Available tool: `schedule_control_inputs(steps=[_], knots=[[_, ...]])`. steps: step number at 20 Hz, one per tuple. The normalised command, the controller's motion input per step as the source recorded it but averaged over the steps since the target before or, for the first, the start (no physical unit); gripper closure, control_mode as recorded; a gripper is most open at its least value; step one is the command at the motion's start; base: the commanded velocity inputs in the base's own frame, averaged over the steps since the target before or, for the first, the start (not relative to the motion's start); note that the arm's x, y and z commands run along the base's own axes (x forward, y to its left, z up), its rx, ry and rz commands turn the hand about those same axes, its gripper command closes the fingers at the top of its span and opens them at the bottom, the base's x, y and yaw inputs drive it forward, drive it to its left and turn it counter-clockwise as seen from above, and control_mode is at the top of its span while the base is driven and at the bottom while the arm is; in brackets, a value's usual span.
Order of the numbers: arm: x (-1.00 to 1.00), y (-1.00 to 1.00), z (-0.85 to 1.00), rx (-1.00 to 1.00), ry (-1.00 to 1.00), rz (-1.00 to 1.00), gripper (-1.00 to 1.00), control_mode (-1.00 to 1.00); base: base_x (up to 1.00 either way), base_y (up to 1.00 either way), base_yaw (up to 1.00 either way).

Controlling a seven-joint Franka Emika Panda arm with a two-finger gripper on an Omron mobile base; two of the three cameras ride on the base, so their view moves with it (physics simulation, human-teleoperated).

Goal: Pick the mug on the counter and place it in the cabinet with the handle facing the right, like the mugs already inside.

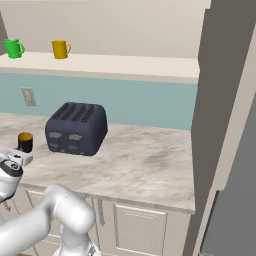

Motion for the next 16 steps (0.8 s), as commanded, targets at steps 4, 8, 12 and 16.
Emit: schedule_control_inputs(steps=[4,8,12,16], knots=[[-0.33,0.0,0.55,-0.02,-0.02,0.13,1.0,-1.0,0.0,0.0,0.0],[-0.32,-0.03,0.71,-0.04,-0.04,0.17,1.0,-1.0,0.0,0.0,0.0],[-0.42,-0.14,0.72,-0.03,-0.02,0.19,1.0,-1.0,0.0,0.0,0.0],[-0.49,-0.09,0.78,-0.02,0.0,0.2,1.0,-1.0,0.0,0.0,0.0]])
